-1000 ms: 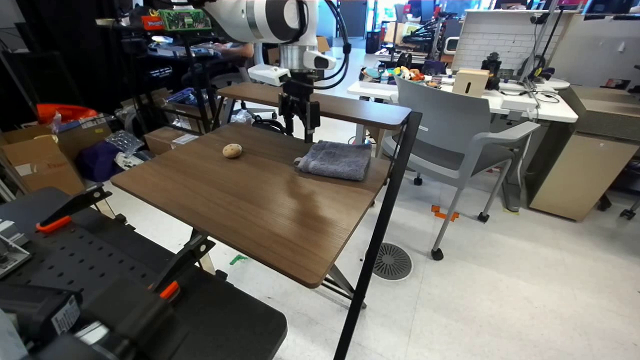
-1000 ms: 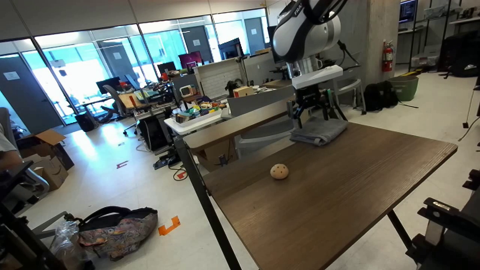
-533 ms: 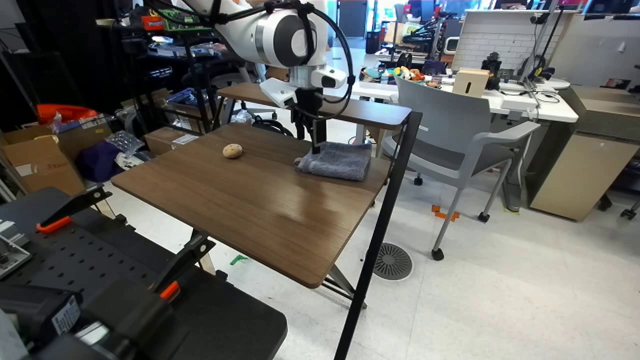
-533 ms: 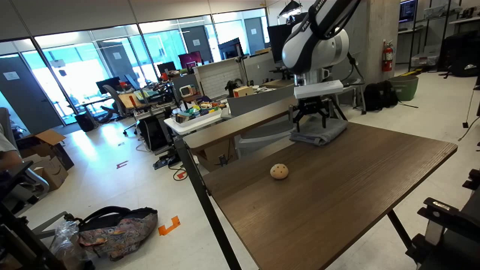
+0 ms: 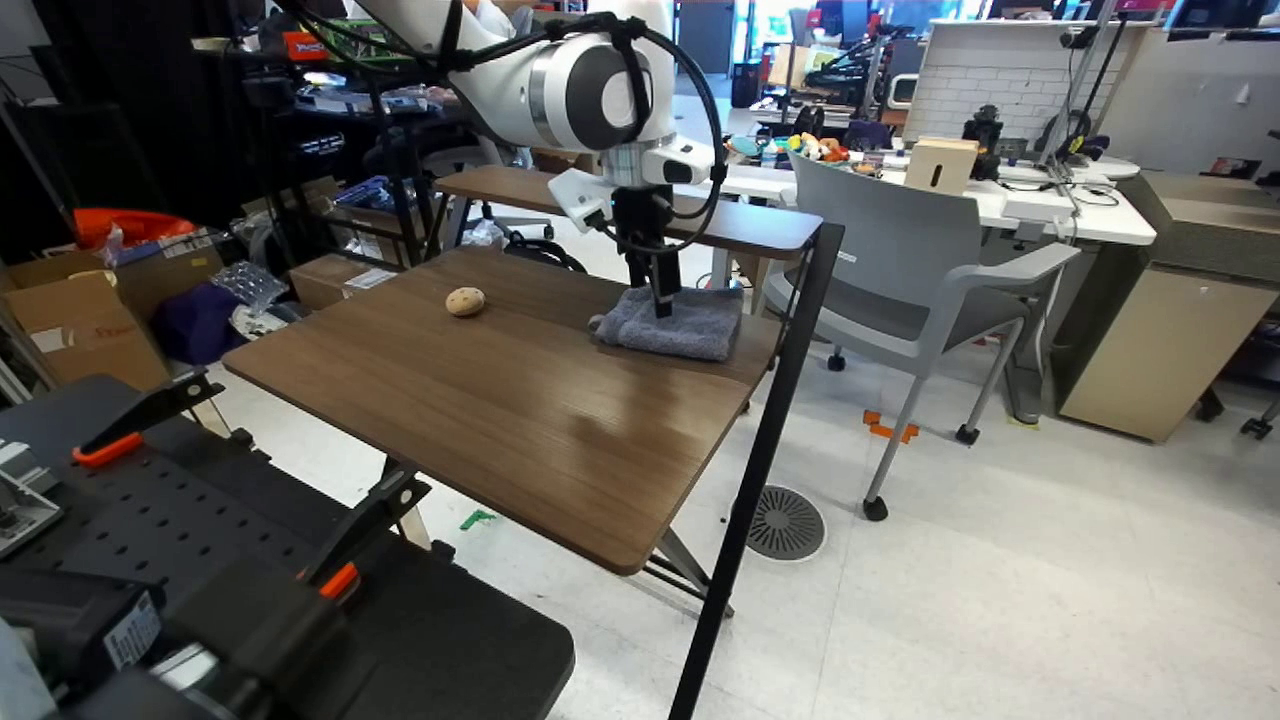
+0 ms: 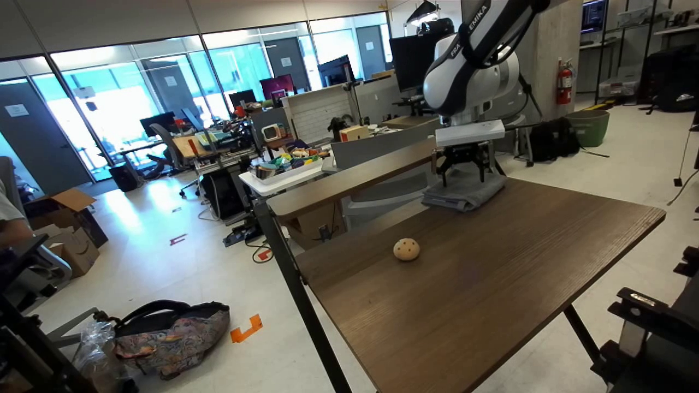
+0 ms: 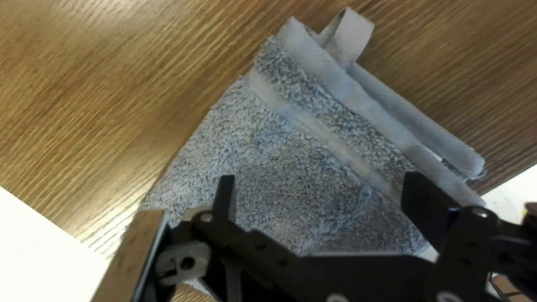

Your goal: Move the cookie to the left, use the grey towel to wipe the tabletop

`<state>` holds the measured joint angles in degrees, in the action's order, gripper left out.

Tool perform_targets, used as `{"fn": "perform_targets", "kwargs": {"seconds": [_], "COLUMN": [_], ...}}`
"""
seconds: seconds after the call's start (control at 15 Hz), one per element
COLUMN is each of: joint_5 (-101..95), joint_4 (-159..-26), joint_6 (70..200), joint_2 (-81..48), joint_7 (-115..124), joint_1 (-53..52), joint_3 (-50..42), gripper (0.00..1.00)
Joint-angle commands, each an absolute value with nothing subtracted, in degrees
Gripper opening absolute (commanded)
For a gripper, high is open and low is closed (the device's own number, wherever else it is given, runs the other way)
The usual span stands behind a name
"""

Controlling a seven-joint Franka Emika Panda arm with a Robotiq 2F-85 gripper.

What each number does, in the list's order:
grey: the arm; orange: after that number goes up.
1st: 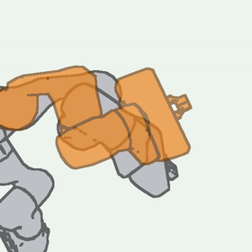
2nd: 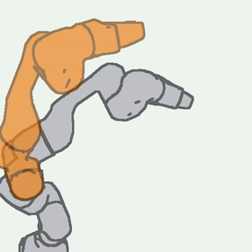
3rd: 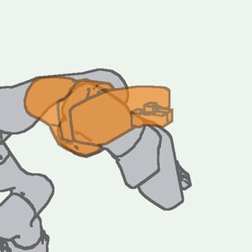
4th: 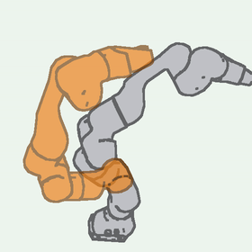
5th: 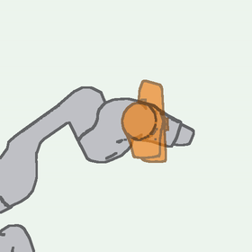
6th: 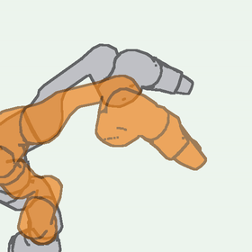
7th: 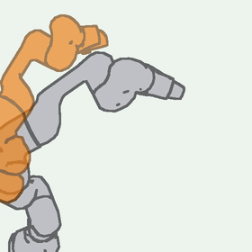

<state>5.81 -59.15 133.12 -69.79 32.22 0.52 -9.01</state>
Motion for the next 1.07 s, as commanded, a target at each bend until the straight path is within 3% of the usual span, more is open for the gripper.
{"fn": "perform_targets", "kwargs": {"seconds": [0.0,1.0], "joint_5": [5.7,7.1], "joint_4": [-58.6,-56.1], "joint_6": [132.9,131.4], "joint_2": [-70.1,-75.1], "joint_7": [32.4,28.6], "joint_1": [0.7,2.2], "joint_3": [-9.1,-5.7], "gripper": [1.0,1.0]}}
